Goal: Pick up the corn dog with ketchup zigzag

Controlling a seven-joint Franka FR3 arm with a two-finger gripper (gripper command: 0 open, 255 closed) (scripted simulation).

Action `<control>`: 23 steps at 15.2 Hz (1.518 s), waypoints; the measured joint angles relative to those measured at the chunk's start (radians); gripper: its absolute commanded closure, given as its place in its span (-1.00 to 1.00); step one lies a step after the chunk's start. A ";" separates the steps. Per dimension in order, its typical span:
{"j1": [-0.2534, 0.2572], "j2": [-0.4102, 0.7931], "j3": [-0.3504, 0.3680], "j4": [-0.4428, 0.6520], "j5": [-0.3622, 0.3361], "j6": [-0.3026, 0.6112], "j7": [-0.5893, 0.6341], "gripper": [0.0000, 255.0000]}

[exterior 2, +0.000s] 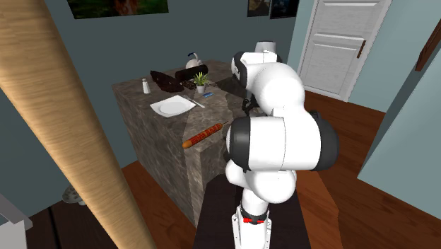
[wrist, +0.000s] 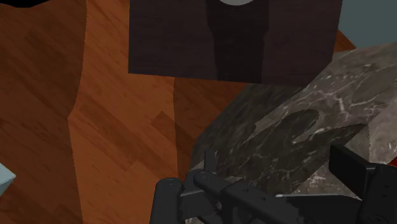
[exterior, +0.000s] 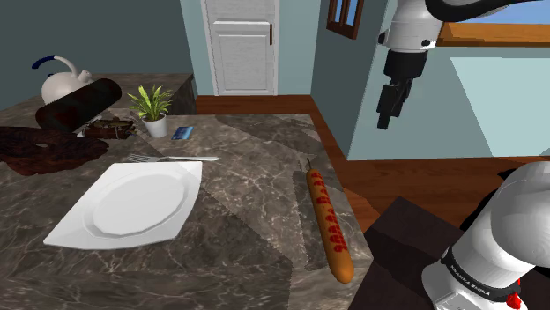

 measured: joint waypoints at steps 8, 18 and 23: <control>-0.004 -0.072 0.155 -0.077 0.144 0.002 0.309 -1.00; -0.030 -0.002 0.460 -0.047 0.402 0.088 0.850 -1.00; -0.073 0.088 0.600 0.001 0.480 0.171 1.072 -1.00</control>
